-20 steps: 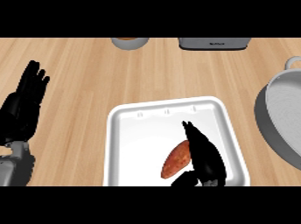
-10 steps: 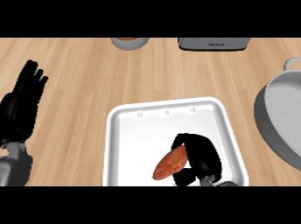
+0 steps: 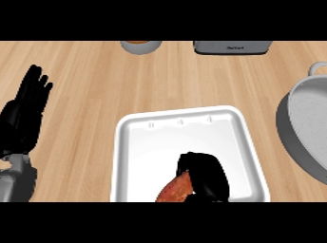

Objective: Pick the sweet potato from the tray and place it in the pot

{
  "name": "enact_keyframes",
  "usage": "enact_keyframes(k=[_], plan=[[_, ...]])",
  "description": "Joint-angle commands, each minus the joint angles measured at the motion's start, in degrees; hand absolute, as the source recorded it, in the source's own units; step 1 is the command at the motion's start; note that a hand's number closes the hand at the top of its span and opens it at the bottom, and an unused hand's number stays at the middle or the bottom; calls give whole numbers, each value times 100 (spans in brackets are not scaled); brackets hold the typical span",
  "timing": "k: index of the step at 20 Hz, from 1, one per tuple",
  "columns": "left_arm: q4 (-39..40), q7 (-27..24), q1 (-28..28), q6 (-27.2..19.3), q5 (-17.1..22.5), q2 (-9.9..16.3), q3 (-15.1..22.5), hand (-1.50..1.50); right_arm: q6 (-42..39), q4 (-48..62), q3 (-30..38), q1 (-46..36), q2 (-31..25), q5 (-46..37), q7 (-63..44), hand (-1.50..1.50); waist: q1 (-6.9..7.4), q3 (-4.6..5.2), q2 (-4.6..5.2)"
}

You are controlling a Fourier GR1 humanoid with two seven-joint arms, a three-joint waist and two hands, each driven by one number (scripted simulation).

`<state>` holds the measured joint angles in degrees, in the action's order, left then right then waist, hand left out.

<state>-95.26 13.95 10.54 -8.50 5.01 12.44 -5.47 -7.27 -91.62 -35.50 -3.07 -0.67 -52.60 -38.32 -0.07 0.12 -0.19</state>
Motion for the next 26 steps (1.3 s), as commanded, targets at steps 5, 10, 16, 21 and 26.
enact_keyframes(k=[5,10,16,21,26], plan=[[273,-93,125,246,87,98,-234,0,-387,-1105,-829,270,1,-564,-611,150,-9,-12,11],[-42,-34,-102,-72,-130,-147,-6,0,614,-2327,-760,131,66,-1359,-1253,150,-87,-15,-45],[204,-212,-55,19,-20,-73,-204,0,674,-3657,-293,-146,-205,-2455,-1668,150,-137,-6,-26],[430,-526,-107,309,134,3,-312,0,804,-4474,666,131,-582,-2186,-1431,150,-51,-13,20],[-305,48,-246,270,91,10,-167,0,353,-4741,1734,-87,-692,-1743,-1360,150,18,-15,13]])
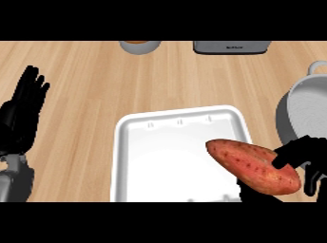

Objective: Pick the sweet potato from the tray and place it in the pot

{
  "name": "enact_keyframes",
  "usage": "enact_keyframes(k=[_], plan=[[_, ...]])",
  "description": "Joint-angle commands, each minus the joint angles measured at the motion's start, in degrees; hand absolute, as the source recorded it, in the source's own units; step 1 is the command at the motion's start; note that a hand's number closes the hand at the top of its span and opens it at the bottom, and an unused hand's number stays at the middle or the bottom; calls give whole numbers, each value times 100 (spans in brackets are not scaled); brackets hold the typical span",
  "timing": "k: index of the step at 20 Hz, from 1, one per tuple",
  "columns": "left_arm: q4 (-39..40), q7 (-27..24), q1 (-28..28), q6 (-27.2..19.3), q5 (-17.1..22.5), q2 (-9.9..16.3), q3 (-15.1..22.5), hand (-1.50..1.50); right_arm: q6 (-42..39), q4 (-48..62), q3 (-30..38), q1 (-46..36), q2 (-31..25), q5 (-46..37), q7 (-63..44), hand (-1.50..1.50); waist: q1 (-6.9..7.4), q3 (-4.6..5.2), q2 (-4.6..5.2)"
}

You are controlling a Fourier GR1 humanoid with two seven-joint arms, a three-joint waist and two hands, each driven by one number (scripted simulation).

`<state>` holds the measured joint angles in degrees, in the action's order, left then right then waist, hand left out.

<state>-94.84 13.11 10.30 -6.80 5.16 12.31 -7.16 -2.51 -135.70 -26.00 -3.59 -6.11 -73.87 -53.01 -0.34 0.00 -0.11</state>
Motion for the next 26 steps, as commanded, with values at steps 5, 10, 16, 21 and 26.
enact_keyframes(k=[5,10,16,21,26], plan=[[213,-189,-19,157,79,25,-144,0,-130,-232,2224,-124,-399,1737,708,150,11,-4,23],[-77,56,-41,118,82,6,-116,0,474,1082,3222,-349,-345,2638,1352,150,50,-6,23],[-153,160,34,75,-38,5,-66,0,660,2185,4456,-480,-1240,3192,2479,150,55,-3,16],[-74,242,165,-8,-54,-122,25,0,1271,3278,4283,13,-1633,1663,3025,150,88,-6,32],[83,-8,161,-50,-255,-224,120,0,1783,5009,4526,-760,-1805,1915,3717,150,70,-3,23]])
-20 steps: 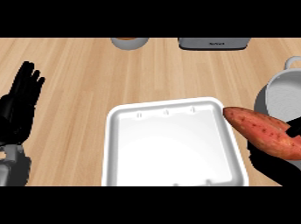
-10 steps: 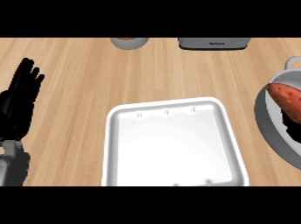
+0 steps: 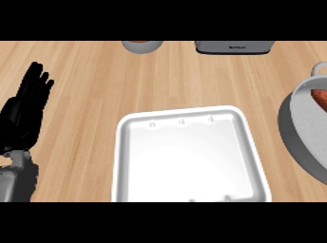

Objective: Pick the sweet potato from the tray and place it in the pot

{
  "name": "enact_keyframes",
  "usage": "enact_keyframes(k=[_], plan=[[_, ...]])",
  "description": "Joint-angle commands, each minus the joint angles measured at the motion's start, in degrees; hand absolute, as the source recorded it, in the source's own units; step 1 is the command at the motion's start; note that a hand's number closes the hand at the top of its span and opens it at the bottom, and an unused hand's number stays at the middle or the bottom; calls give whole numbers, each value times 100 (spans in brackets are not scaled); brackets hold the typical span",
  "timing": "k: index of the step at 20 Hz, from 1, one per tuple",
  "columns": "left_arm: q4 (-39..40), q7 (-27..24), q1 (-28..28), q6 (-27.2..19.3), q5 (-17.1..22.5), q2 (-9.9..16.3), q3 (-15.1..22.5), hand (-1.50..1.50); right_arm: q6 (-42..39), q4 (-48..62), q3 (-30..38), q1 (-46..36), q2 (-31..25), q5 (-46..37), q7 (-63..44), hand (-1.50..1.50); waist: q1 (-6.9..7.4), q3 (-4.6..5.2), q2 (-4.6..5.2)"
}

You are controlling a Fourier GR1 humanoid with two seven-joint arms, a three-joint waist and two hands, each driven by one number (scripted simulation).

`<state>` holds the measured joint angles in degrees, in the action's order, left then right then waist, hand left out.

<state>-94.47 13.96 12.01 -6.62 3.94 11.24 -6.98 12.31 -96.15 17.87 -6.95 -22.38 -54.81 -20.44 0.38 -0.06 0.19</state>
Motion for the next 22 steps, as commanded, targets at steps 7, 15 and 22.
enact_keyframes(k=[7,15,22], plan=[[29,77,67,54,28,43,-91,0,363,2864,562,-923,-51,888,970,-150,34,-1,4],[171,-109,142,-38,-81,-85,-44,0,-354,3728,1061,-1463,-104,2501,2489,-150,-15,-2,3],[147,-170,-104,125,-39,38,-129,0,-499,3927,2051,-1344,41,3986,3712,-150,-48,-2,-11]])
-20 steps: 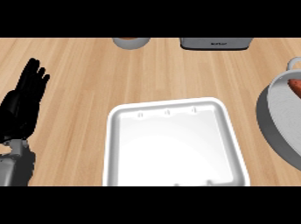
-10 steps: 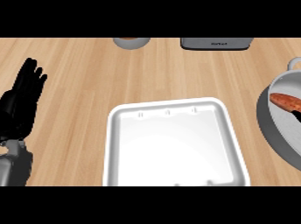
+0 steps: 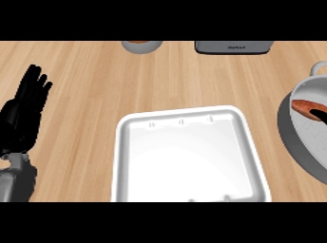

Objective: Pick the sweet potato from the tray and place it in the pot

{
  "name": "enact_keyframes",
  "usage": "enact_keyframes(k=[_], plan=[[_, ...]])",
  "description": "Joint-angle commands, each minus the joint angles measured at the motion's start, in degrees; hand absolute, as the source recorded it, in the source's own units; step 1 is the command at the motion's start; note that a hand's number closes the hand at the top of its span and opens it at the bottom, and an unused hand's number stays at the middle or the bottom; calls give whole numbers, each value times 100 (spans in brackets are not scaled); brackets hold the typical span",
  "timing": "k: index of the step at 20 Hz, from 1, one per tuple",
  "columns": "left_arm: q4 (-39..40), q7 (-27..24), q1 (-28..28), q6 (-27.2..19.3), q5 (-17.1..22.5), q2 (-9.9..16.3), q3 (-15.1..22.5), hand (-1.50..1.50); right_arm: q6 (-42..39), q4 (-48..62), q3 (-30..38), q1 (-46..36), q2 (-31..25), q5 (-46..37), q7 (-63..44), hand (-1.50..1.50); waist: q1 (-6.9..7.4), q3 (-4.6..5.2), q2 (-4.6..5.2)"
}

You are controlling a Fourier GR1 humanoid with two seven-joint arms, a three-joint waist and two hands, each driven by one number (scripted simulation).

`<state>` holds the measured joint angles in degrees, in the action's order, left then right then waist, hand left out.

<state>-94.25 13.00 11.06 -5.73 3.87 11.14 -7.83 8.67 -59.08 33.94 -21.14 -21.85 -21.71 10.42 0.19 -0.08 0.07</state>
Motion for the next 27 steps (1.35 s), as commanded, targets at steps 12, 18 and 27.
enact_keyframes(k=[12,18,27], plan=[[123,-130,-49,296,245,126,-277,0,-1755,830,1371,858,-1320,2131,947,-150,-18,6,-3],[-459,485,35,-37,-24,23,-39,0,-2737,382,1733,1853,-1680,2660,913,-150,-55,7,-20],[10,-22,40,70,-75,-43,-117,0,-3018,1679,1631,1864,-2258,2719,1754,-150,-24,5,-6]])
